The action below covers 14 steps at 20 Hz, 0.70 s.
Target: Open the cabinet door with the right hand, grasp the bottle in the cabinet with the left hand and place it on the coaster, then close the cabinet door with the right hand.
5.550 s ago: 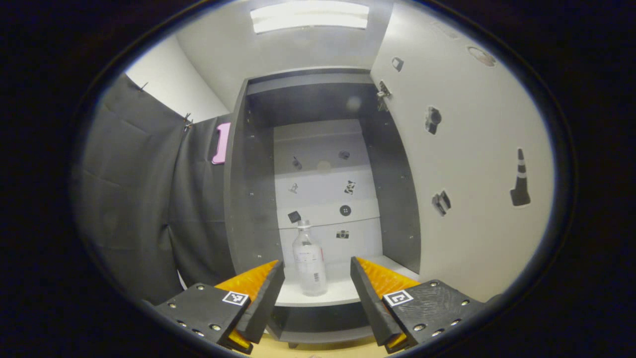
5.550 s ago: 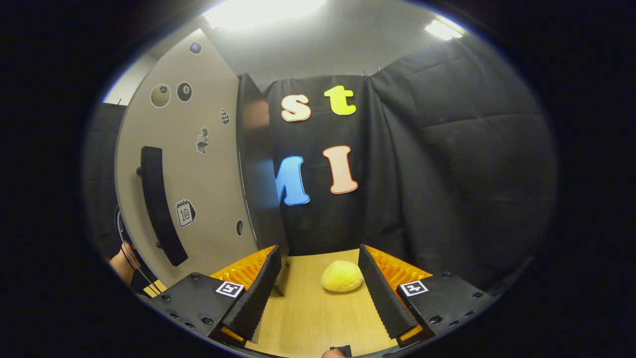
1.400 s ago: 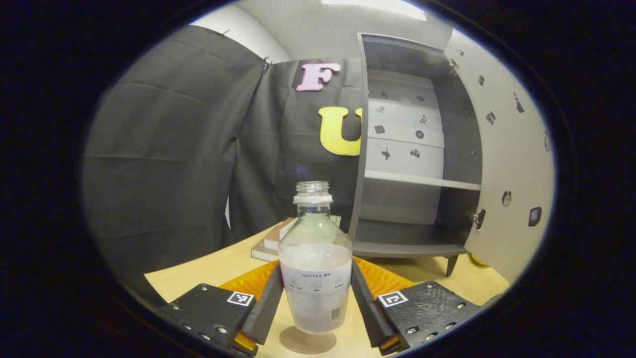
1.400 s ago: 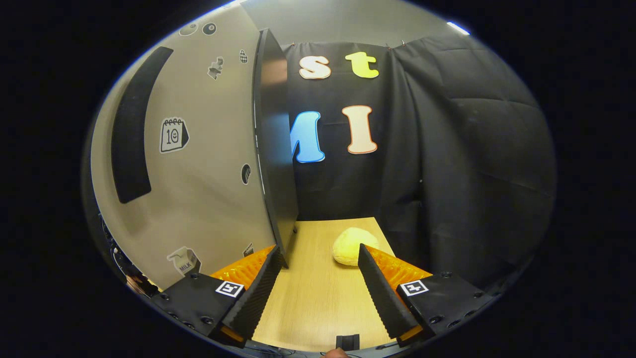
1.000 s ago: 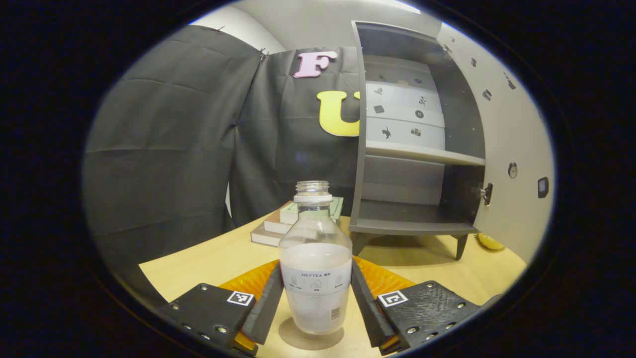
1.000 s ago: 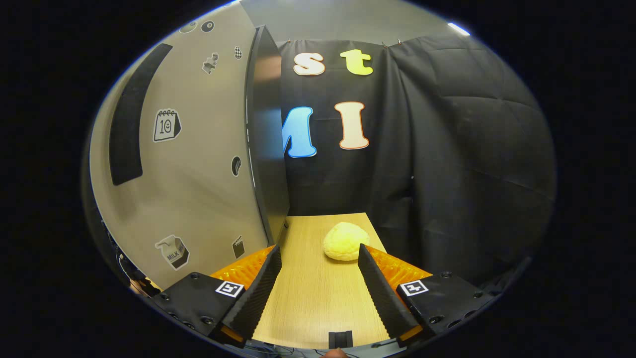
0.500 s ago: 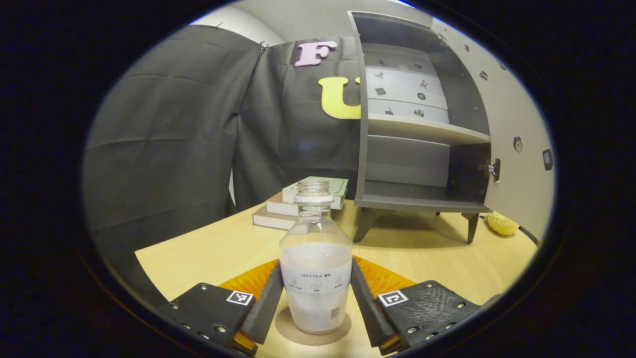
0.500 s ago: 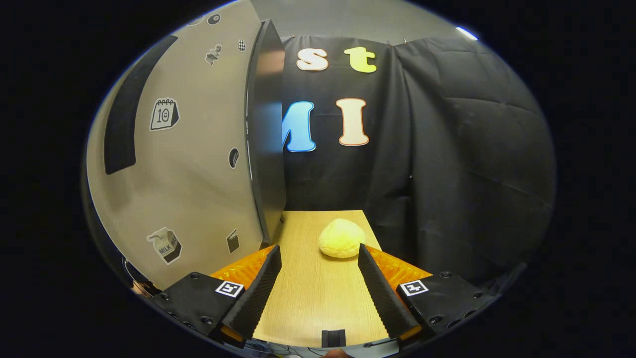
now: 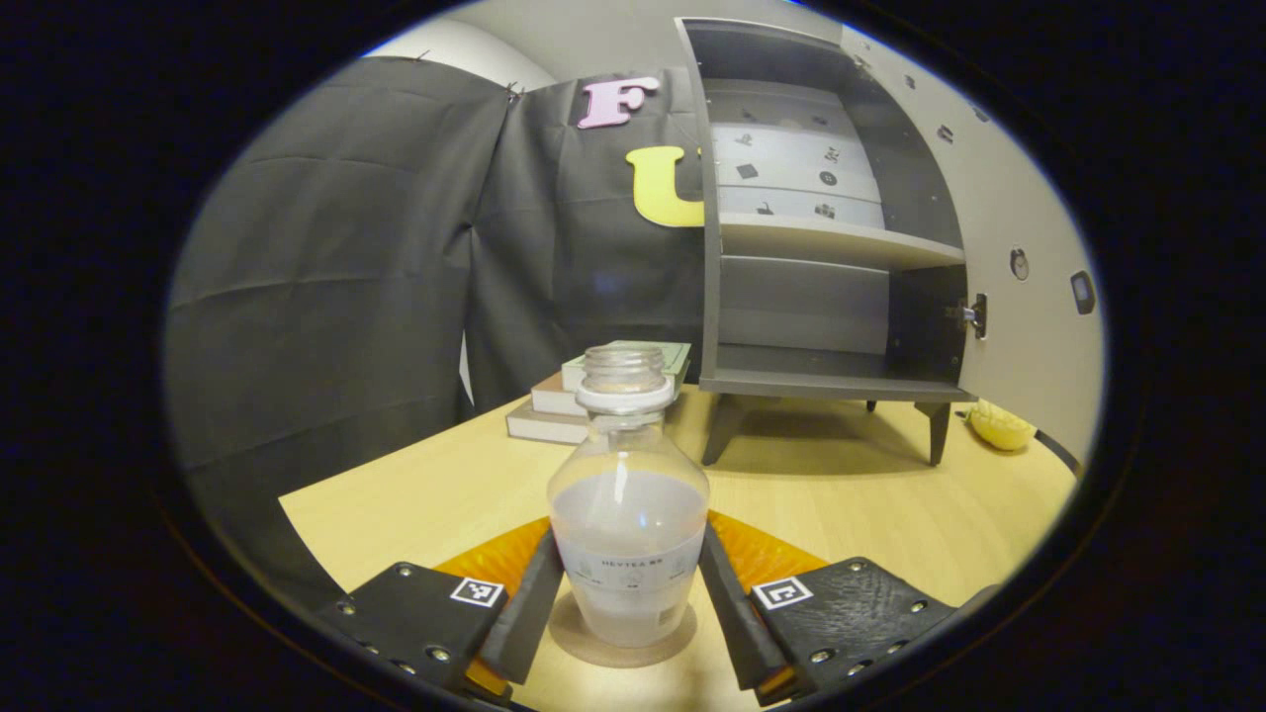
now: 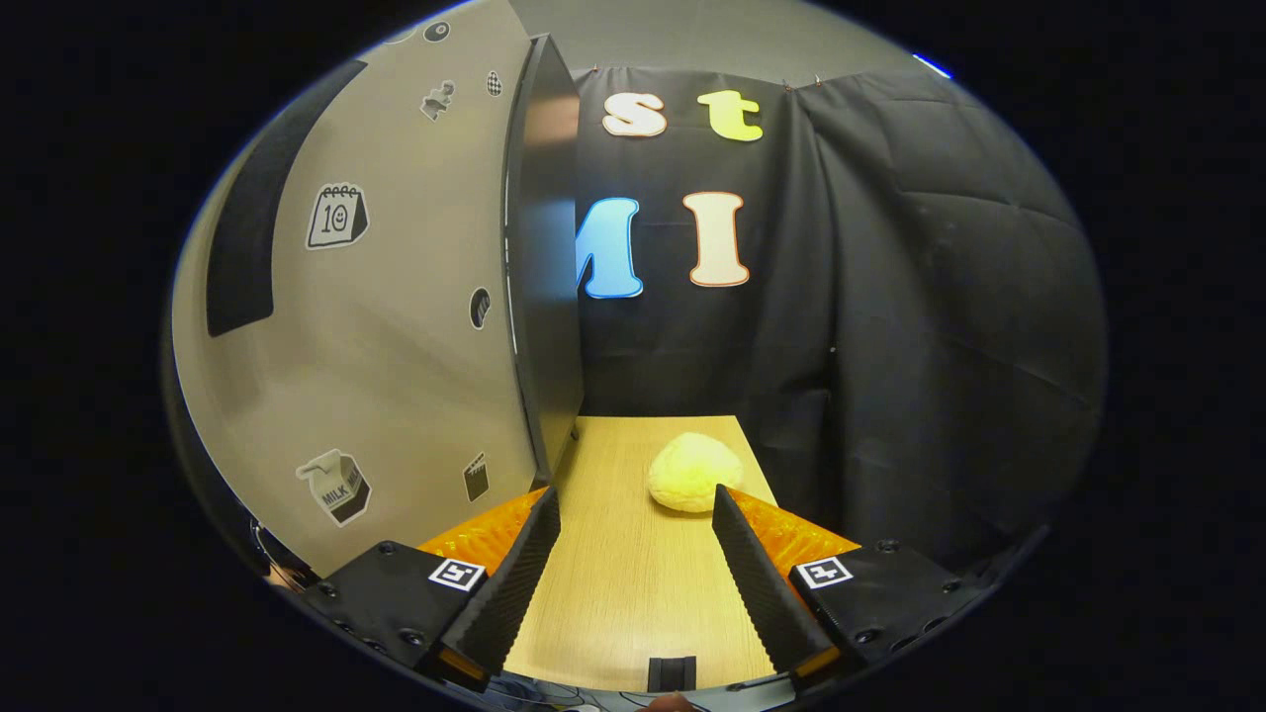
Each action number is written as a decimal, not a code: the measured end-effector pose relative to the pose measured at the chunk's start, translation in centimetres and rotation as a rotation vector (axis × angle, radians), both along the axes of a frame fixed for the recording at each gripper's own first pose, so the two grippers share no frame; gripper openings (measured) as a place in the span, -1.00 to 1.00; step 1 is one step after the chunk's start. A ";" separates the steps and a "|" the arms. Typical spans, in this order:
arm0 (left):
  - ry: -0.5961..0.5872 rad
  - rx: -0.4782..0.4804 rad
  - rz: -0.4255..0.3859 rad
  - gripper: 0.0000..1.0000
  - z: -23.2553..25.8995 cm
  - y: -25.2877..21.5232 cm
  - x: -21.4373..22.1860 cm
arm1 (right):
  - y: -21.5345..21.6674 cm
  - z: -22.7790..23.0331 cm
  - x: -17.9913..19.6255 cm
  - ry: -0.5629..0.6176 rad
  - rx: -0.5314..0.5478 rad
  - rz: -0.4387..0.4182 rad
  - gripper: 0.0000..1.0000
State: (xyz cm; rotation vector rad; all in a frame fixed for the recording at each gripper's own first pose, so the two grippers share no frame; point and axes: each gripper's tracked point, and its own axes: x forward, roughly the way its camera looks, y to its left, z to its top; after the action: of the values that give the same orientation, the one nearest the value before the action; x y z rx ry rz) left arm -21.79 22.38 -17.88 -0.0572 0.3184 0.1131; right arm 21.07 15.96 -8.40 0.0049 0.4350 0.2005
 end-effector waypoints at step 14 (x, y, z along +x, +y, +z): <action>-0.083 0.073 0.016 0.73 5.6 0.9 -0.2 | 0.9 3.3 0.9 -0.061 0.103 0.051 0.96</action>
State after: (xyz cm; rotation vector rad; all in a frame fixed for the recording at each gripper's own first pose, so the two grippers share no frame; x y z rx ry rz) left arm -21.96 23.25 -12.30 0.0081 0.2308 0.1378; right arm 22.01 16.84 -5.08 0.0886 0.3641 0.2720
